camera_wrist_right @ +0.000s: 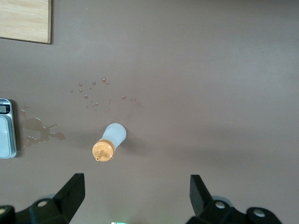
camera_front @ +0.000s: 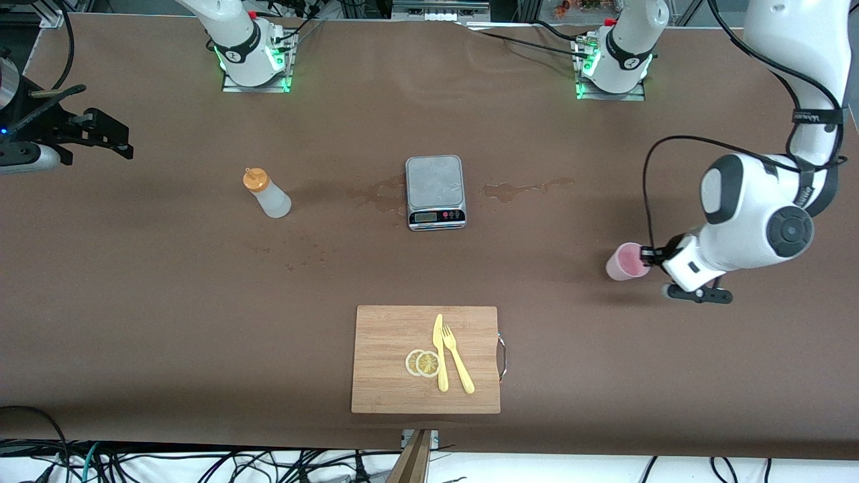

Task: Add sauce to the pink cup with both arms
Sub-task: 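Carry the pink cup with the left gripper onto the scale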

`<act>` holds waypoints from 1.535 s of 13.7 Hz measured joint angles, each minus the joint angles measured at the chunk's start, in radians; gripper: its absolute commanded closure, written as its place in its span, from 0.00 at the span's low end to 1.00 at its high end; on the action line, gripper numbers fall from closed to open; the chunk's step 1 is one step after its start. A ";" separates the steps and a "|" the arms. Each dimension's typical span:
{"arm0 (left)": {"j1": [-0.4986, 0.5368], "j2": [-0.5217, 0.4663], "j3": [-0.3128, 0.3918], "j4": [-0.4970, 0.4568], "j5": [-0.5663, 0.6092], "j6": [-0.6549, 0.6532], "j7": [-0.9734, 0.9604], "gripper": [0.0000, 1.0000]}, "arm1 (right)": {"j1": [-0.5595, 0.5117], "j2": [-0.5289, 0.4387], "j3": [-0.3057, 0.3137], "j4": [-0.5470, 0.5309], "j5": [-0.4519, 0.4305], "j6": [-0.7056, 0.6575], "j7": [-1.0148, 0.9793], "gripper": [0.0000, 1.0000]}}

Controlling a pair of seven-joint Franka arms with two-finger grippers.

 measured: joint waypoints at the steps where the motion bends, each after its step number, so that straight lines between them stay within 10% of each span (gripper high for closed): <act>1: -0.016 -0.018 -0.040 0.004 0.000 -0.007 -0.050 1.00 | 0.000 0.000 0.000 0.000 0.000 0.000 0.000 0.00; 9: -0.131 -0.044 -0.330 -0.017 -0.001 -0.018 -0.529 1.00 | 0.000 0.000 0.000 0.000 0.000 0.000 0.000 0.00; 21: -0.390 0.006 -0.351 -0.111 -0.001 0.157 -0.986 1.00 | -0.006 0.035 -0.005 -0.001 0.000 0.016 0.000 0.00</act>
